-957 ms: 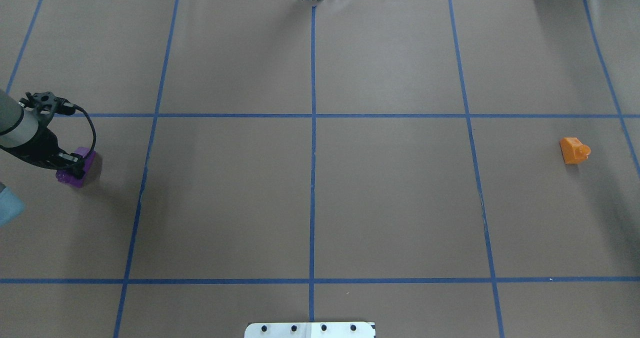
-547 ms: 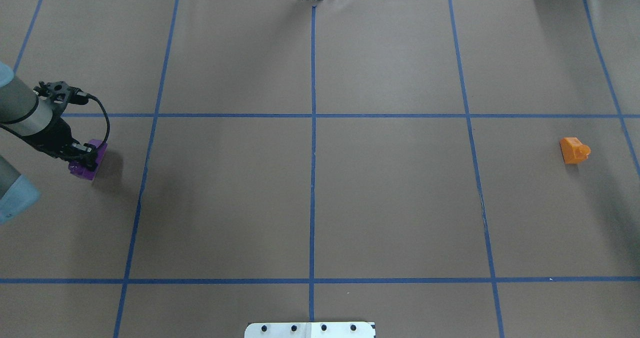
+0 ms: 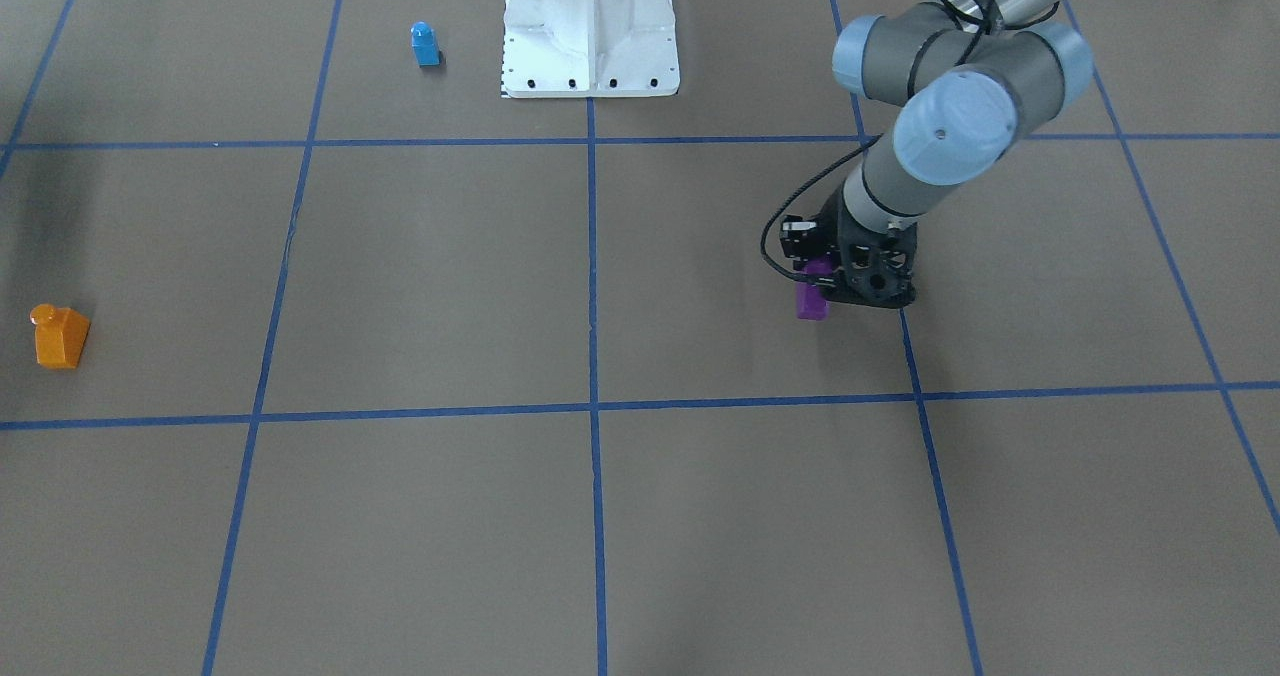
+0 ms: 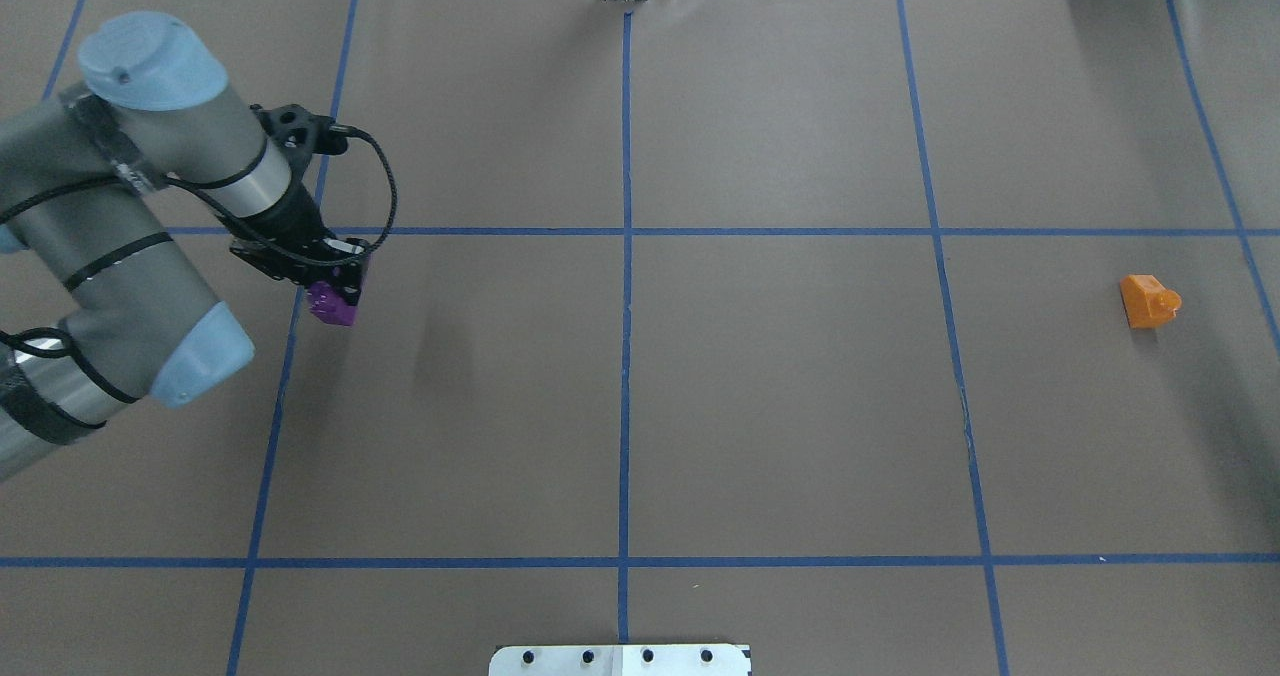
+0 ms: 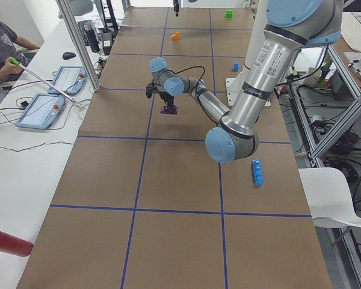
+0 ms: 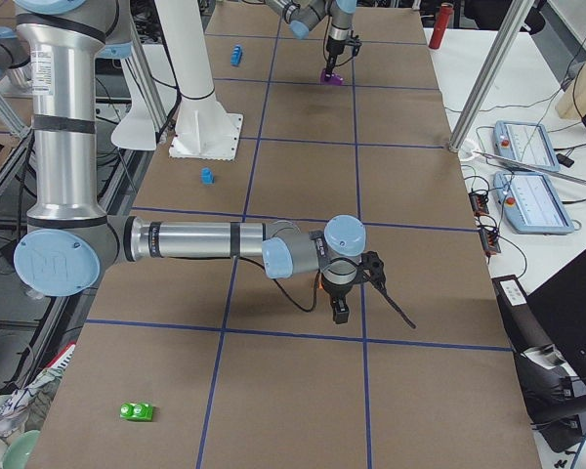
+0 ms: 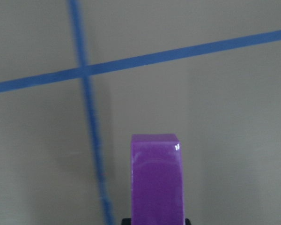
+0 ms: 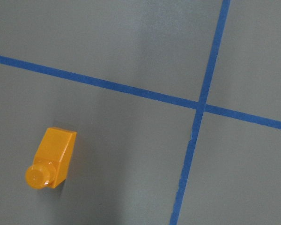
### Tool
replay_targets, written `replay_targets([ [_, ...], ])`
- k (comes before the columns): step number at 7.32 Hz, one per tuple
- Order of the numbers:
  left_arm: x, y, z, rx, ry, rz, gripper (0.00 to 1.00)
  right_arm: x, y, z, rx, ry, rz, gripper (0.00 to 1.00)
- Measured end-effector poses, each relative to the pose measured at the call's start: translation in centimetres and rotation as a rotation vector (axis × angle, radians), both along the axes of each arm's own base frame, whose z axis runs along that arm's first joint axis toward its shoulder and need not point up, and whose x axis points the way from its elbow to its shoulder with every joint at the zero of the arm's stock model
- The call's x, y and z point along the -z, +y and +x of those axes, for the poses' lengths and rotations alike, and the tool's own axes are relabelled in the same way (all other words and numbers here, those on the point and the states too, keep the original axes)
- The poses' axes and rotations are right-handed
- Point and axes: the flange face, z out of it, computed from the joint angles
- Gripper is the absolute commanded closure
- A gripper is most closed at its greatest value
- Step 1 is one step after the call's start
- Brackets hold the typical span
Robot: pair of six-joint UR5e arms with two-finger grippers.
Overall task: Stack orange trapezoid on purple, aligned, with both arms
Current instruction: 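Carry the purple block with the left gripper to the table center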
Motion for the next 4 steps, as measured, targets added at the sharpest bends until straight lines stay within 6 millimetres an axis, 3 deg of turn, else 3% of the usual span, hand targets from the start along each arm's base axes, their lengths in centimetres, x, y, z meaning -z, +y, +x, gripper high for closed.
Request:
replay_targets([
  [1, 3.4, 0.5, 4.2, 0.027, -0.008, -0.014, 1.0, -0.1, 0.0, -0.1, 0.002, 0.0, -0.001, 0.0],
  [3, 9.6, -0.3, 12.3, 0.077, -0.039, -0.064, 1.0, -0.1, 0.0, -0.3, 0.005, -0.001, -0.003, 0.0],
  [4, 11.3, -0.4, 14.8, 0.079, -0.049, -0.08, 1.0, -0.1, 0.0, -0.3, 0.006, -0.001, -0.003, 0.0],
])
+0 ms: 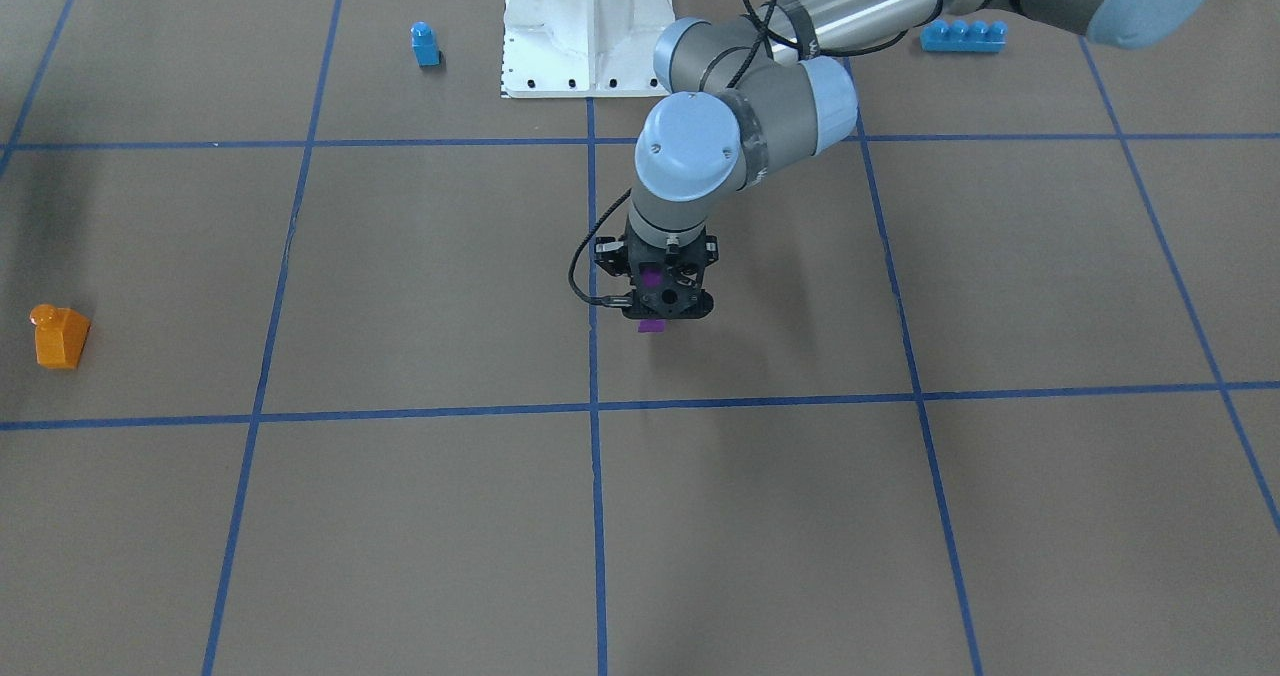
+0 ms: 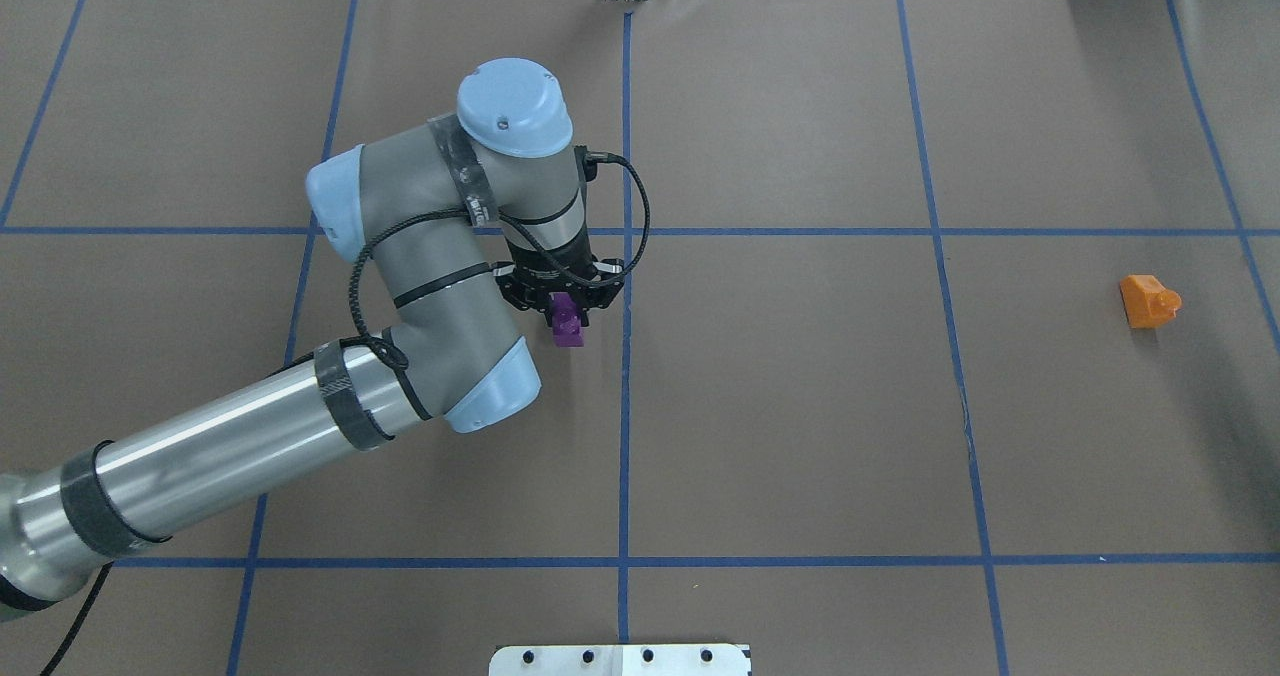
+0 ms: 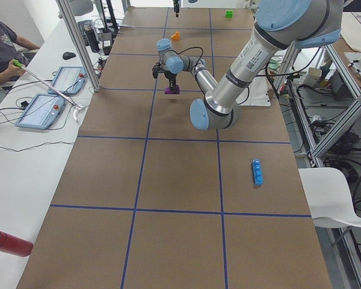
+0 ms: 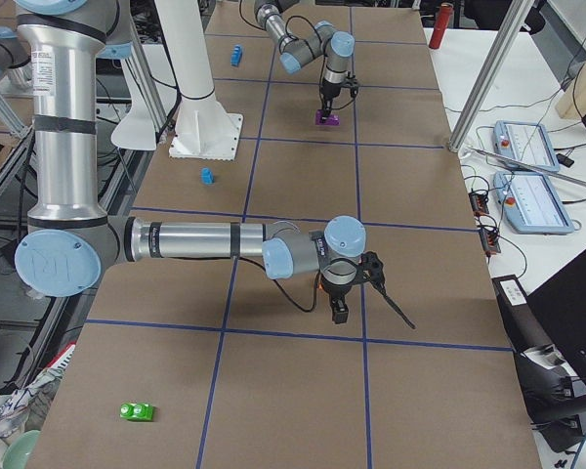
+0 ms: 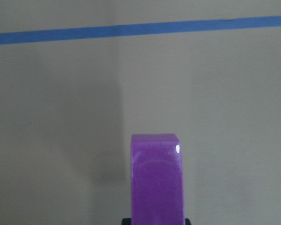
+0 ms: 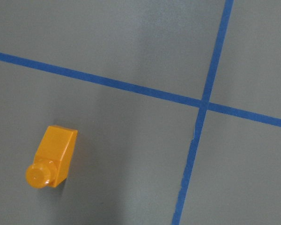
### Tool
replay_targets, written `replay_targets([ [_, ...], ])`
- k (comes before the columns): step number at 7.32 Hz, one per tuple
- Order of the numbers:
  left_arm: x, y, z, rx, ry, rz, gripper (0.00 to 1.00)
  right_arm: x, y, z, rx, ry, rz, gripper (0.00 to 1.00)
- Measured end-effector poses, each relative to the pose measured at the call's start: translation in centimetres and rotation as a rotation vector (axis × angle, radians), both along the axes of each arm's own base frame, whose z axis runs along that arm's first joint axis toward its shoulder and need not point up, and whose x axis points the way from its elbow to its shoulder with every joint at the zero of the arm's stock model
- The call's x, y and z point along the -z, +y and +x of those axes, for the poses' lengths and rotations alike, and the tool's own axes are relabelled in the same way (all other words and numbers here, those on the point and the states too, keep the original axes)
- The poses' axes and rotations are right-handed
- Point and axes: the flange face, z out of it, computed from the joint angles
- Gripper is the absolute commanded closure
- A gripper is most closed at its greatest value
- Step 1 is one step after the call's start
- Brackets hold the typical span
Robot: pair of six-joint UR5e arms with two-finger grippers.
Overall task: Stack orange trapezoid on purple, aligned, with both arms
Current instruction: 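Carry the purple block with the left gripper to the table center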
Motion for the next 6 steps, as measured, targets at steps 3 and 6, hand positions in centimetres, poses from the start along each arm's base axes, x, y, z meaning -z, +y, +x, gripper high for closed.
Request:
replay_targets([
  [3, 1.4, 0.2, 3.7, -0.01, -0.004, -0.008, 1.0, 0.0, 0.0, -0.2, 0.005, -0.001, -0.001, 0.0],
  [6, 1.8, 0.8, 5.7, -0.009, -0.012, 0.022, 1.0, 0.0, 0.0, -0.4, 0.009, -0.002, -0.001, 0.0],
])
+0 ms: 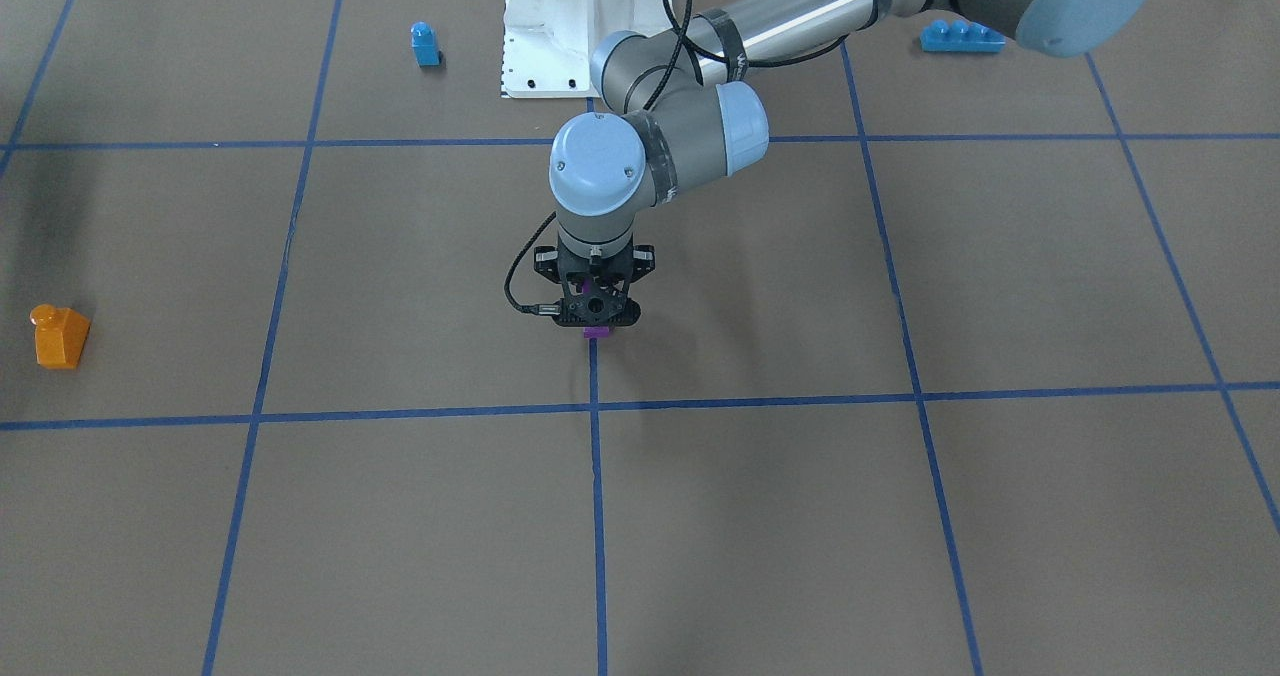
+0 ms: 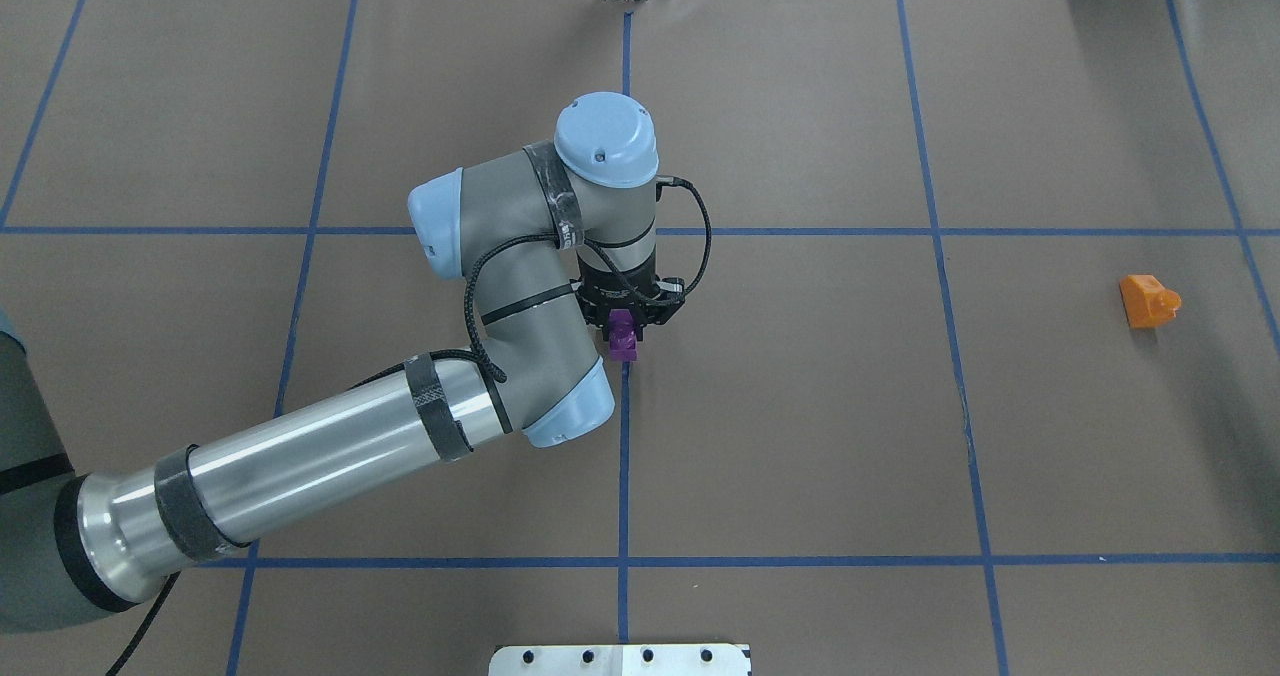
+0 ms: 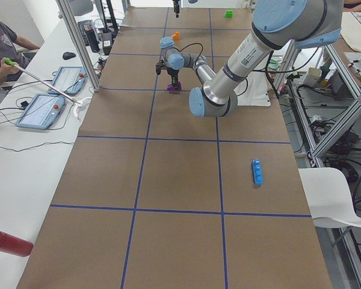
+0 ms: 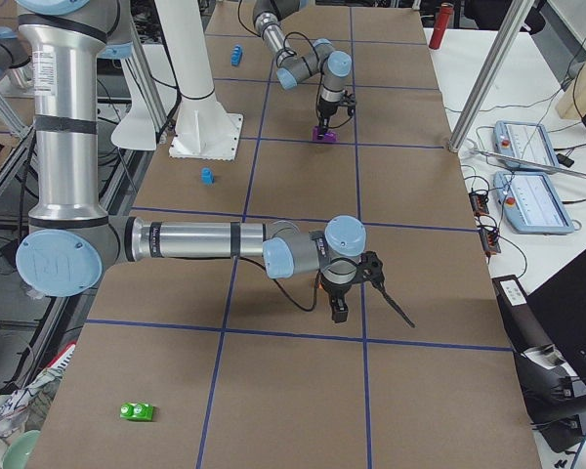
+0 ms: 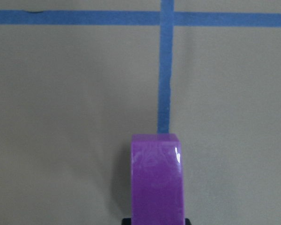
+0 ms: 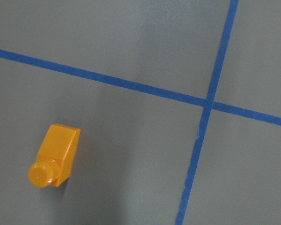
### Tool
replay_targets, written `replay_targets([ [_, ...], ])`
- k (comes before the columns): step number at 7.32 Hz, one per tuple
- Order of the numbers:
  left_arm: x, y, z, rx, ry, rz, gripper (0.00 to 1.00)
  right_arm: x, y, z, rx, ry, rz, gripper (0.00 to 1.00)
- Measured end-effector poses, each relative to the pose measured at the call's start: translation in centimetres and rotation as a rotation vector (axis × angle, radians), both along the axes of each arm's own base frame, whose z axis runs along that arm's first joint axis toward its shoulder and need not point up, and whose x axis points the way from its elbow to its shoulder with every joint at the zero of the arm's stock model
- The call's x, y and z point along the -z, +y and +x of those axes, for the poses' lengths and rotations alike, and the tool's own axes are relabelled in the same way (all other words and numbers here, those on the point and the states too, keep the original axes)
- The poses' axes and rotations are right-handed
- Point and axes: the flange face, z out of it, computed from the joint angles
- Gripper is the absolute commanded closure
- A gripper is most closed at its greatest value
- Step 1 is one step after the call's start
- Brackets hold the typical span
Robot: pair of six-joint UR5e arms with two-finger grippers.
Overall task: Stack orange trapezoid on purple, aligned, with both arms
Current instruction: 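Carry the purple block with the left gripper to the table center, then release the purple block and raise the left gripper while right arm approaches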
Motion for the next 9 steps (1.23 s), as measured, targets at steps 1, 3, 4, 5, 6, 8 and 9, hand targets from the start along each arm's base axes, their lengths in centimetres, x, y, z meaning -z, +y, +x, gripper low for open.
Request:
replay_targets([
  [1, 0.0, 0.0, 0.2, 0.0, -0.002, 0.003, 0.85, 0.0, 0.0, -0.1, 0.002, 0.0, 0.0, 0.0],
  [3, -0.2, 0.0, 0.3, 0.0, -0.006, 0.003, 0.29, 0.0, 0.0, -0.3, 0.005, 0.0, 0.0, 0.0],
  [4, -0.3, 0.0, 0.3, 0.0, -0.006, 0.003, 0.15, 0.0, 0.0, -0.4, 0.008, 0.0, 0.0, 0.0],
  [5, -0.2, 0.0, 0.3, -0.001, -0.006, 0.003, 0.01, 0.1, 0.0, -0.8, 0.014, 0.0, 0.0, 0.0],
  [6, 0.1, 0.0, 0.2, 0.001, -0.001, 0.005, 0.0, 0.4, -0.1, -1.5, 0.013, -0.002, -0.006, 0.0],
  [8, 2.9, -1.4, -2.7, 0.043, 0.045, 0.023, 0.0, 1.8, -0.2, -4.3, -0.04, -0.023, -0.026, 0.0],
  [9, 4.1, -2.3, -4.7, 0.074, 0.067, 0.026, 0.0, 2.3, 0.1, -6.6, -0.077, -0.037, -0.053, 0.0],
])
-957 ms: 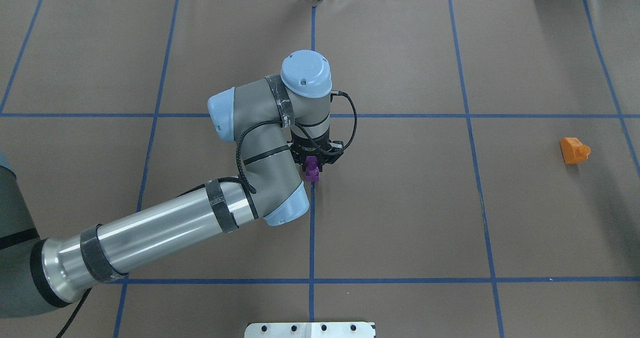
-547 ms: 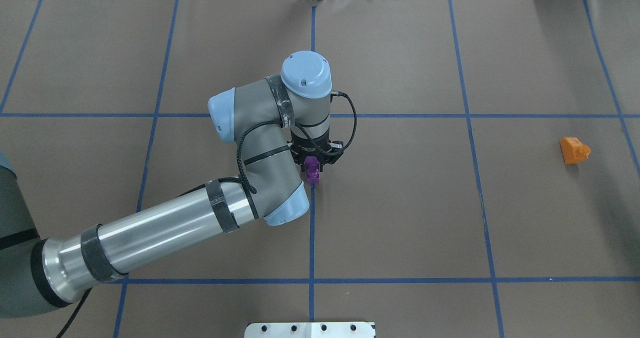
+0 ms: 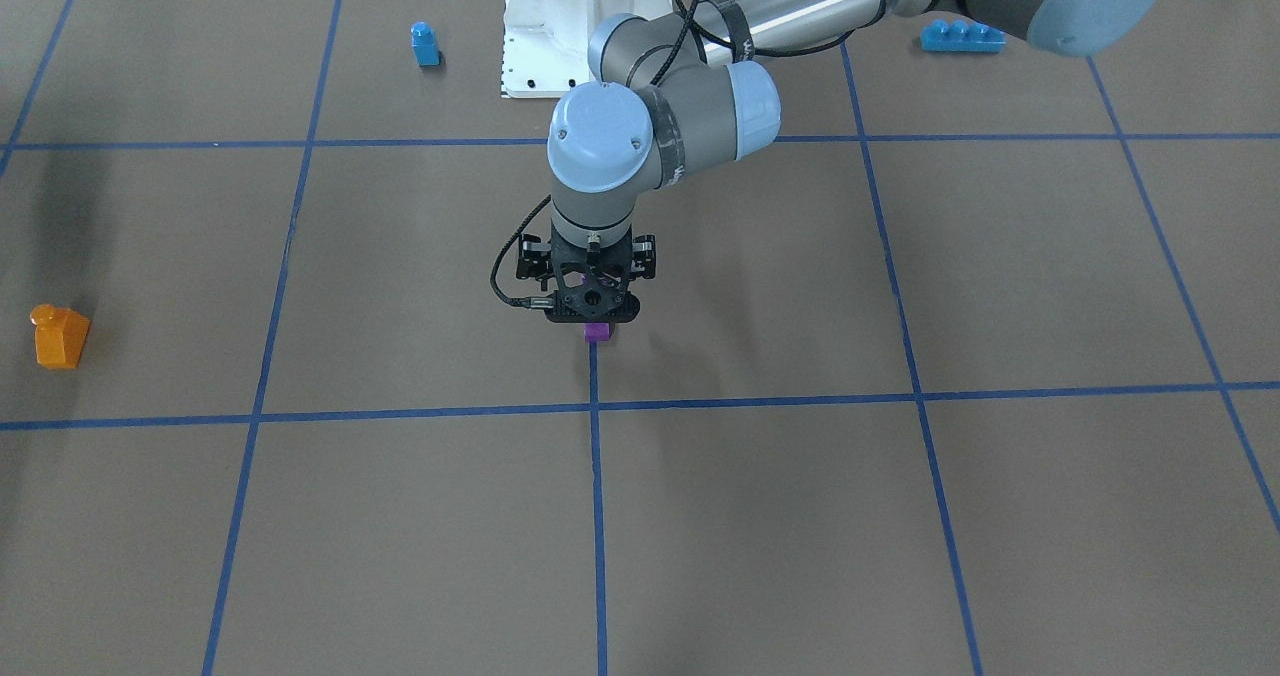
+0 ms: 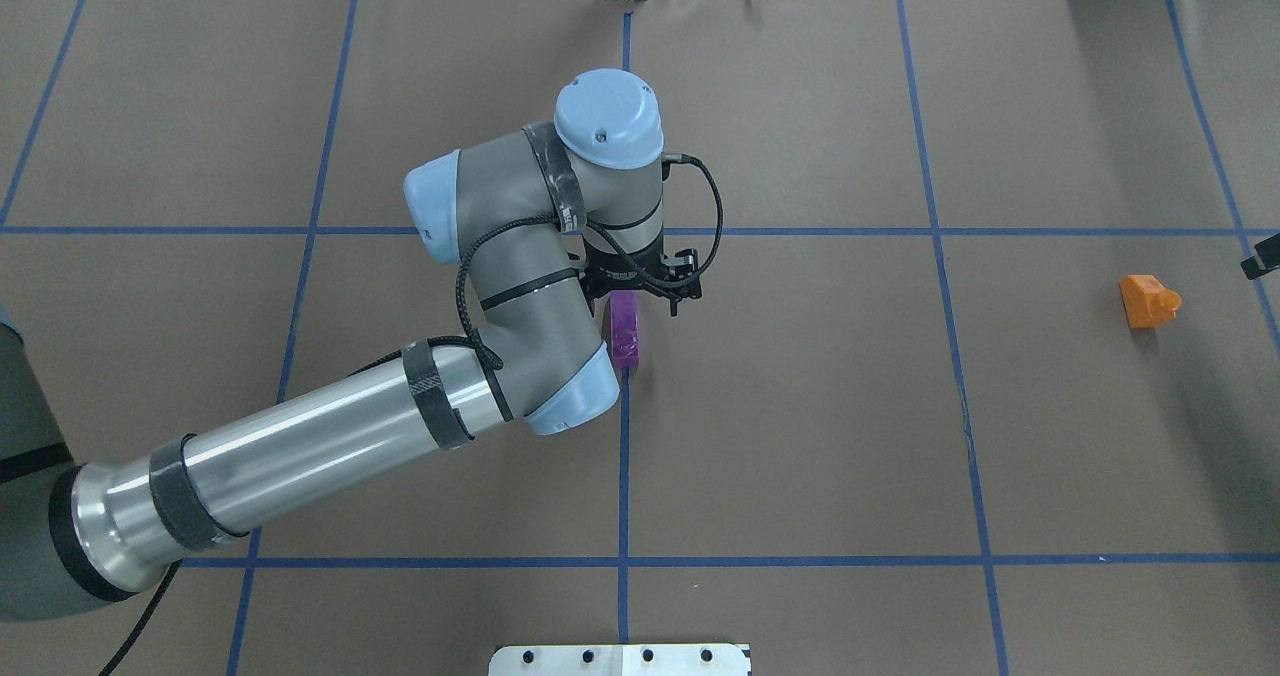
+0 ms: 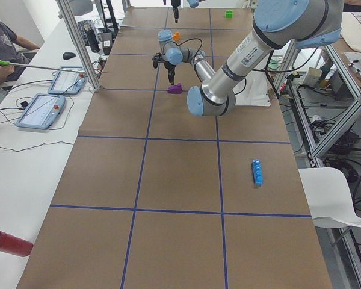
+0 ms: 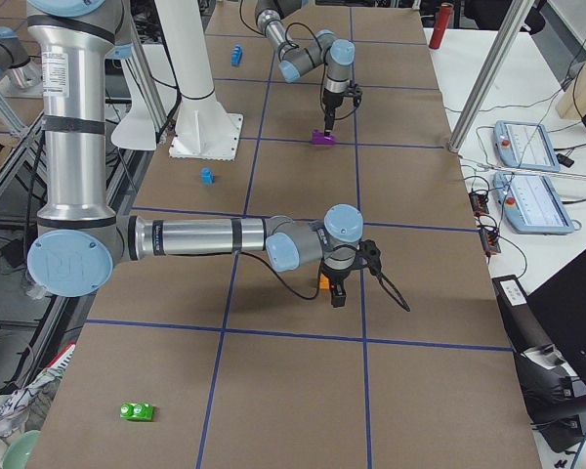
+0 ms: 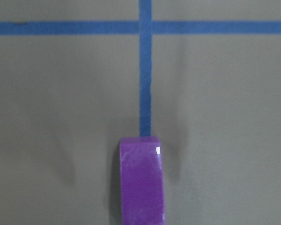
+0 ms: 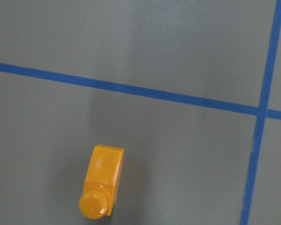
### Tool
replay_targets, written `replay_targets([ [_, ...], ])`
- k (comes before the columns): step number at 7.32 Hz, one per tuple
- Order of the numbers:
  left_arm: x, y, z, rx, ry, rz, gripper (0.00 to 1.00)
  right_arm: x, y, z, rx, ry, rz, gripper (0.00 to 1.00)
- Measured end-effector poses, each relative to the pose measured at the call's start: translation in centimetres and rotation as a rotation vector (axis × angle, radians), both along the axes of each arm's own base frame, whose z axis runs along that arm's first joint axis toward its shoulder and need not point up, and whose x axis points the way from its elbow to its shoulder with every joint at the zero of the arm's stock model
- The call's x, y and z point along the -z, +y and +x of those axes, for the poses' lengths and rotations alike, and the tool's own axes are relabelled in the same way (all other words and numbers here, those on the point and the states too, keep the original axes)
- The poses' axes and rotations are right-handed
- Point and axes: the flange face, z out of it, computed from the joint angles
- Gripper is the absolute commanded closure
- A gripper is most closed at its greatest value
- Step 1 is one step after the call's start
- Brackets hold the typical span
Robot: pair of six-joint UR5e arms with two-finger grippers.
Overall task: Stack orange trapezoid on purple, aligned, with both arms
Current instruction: 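Release the purple block and raise the left gripper while right arm approaches, then lower the right gripper onto the orange trapezoid block and grasp it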
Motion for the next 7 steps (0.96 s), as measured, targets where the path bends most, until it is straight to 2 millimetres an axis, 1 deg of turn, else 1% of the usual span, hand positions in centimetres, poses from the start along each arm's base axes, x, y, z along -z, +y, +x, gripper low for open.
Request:
replay_targets([
  [1, 0.5, -0.6, -1.4, 0.019, 0.014, 0.003, 0.0, 0.2, 0.3, -2.3, -0.029, -0.006, -0.034, 0.0],
  [2, 0.6, -0.9, -2.2, 0.03, 0.021, 0.004, 0.0, -0.1, 0.6, -4.0, -0.035, 0.001, -0.053, 0.0],
  [4, 0.5, -0.9, -2.9, 0.041, 0.026, 0.003, 0.0, -0.9, 0.6, -6.0, -0.025, 0.018, -0.071, 0.0],
  [7, 0.1, -0.8, -3.0, 0.042, 0.024, -0.001, 0.0, -1.0, -0.5, -8.4, -0.008, 0.023, -0.083, 0.01],
])
